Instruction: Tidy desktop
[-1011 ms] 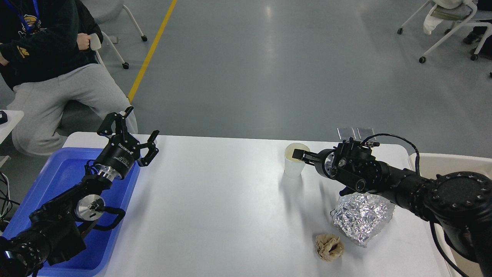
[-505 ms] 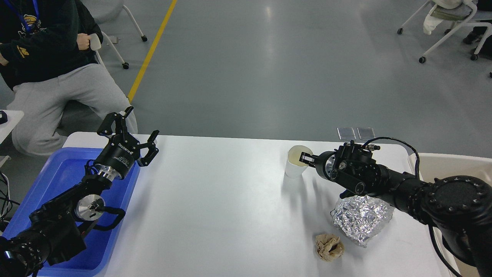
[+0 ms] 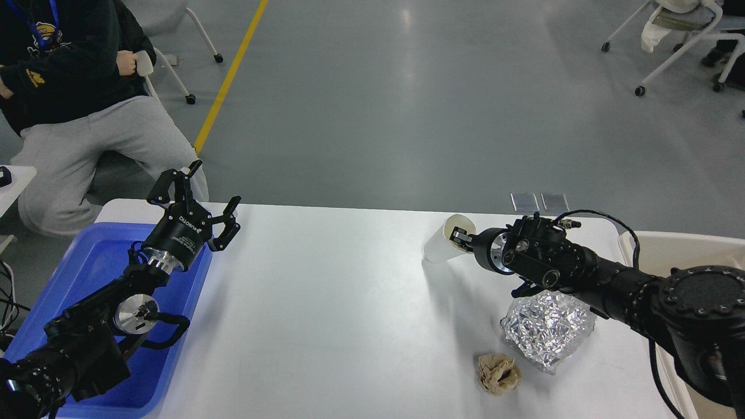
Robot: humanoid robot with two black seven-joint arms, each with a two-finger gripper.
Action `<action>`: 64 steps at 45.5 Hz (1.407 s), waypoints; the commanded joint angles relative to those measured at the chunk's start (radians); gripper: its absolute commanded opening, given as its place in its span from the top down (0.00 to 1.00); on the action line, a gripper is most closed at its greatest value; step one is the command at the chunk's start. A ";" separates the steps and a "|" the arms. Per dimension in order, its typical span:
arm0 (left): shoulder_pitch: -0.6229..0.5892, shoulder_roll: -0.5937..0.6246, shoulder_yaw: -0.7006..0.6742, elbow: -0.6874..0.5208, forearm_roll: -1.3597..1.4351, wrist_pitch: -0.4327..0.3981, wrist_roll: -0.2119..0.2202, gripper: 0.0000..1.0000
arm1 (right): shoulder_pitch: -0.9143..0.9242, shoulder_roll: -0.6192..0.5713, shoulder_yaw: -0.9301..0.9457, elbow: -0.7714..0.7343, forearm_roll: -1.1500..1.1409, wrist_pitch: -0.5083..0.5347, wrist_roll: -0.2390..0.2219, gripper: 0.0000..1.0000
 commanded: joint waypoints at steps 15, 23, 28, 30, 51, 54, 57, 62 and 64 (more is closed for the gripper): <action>0.000 0.000 0.000 0.000 0.000 0.000 0.000 0.00 | 0.133 -0.404 0.132 0.355 0.067 0.071 -0.014 1.00; 0.000 0.000 0.000 0.000 0.000 0.000 0.000 0.00 | 0.234 -0.591 0.132 0.556 0.151 0.097 -0.052 1.00; 0.000 0.000 0.000 0.000 0.000 0.000 0.000 0.00 | 0.300 -0.686 0.119 0.636 0.178 0.103 -0.066 1.00; 0.000 0.000 0.000 0.000 0.000 0.000 0.000 0.00 | 0.313 -0.713 0.117 0.646 0.175 0.103 -0.068 1.00; 0.000 0.000 0.000 0.000 0.000 0.000 0.000 0.00 | 0.163 -0.825 0.123 0.322 0.176 -0.087 -0.060 1.00; 0.000 0.000 0.000 0.000 0.000 0.000 0.000 0.00 | 0.115 -0.809 0.135 0.225 0.187 -0.090 -0.055 1.00; 0.000 0.000 0.000 0.000 0.000 0.000 0.000 0.00 | 0.074 -0.786 0.145 0.147 0.230 -0.090 -0.042 1.00; 0.000 0.000 0.000 0.000 0.000 0.000 0.000 0.00 | 0.003 -0.756 0.145 0.032 0.326 -0.090 -0.034 1.00; 0.000 0.000 0.000 0.000 0.000 0.000 0.000 0.00 | -0.026 -0.737 0.146 -0.010 0.362 -0.090 -0.032 1.00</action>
